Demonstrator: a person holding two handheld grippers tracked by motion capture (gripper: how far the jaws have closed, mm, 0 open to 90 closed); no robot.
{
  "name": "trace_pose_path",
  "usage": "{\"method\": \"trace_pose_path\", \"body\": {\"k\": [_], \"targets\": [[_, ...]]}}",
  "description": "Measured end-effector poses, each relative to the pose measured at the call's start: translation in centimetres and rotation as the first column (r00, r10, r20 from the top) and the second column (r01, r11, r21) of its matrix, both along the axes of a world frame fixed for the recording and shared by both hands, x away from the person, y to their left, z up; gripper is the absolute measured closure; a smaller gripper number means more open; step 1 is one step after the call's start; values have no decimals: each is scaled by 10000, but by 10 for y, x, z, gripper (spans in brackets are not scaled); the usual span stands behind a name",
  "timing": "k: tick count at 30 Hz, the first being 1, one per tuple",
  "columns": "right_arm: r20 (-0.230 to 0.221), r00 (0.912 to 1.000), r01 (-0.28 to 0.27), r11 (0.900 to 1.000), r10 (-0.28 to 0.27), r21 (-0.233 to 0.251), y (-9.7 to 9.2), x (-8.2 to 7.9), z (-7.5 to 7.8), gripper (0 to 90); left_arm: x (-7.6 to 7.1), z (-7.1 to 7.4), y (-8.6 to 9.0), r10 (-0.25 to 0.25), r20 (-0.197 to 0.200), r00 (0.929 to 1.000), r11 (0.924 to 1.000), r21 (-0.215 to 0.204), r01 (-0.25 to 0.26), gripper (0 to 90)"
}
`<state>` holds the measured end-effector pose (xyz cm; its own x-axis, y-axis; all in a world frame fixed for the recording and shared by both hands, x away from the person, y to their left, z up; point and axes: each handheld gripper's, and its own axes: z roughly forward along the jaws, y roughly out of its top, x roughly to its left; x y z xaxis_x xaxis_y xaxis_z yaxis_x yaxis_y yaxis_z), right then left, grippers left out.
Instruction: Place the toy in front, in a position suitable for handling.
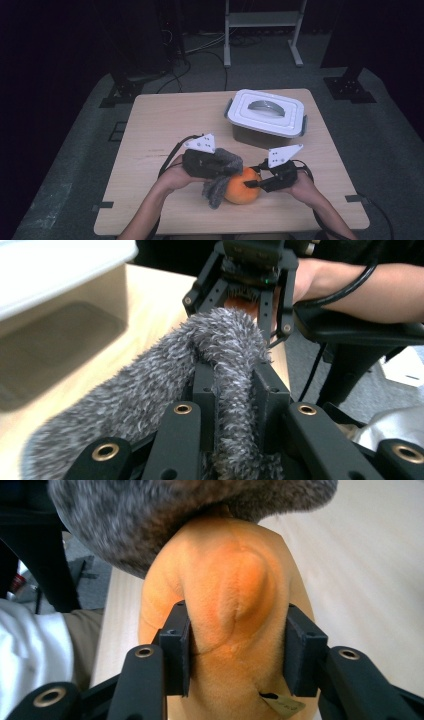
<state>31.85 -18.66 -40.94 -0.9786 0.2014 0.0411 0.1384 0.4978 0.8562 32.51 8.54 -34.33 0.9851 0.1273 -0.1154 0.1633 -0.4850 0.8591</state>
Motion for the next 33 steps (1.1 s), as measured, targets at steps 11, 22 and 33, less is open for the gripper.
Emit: {"method": "trace_pose_path", "body": {"k": [11,22,33], "targets": [[1139,9851,-1228,9905,1291,-614,23,4,-9,543,7,-27,-16,-204,-729,9971,9987,451,237,755],[1382,9834,-1130,9929,1172,-378,5,0,-16,545,4,-28,16,572,-682,9960,9963,674,-526,754],[1897,9742,-1111,9916,1219,-668,12,-6,-14,544,0,-20,-4,-36,-593,9982,9991,419,61,755]]}}
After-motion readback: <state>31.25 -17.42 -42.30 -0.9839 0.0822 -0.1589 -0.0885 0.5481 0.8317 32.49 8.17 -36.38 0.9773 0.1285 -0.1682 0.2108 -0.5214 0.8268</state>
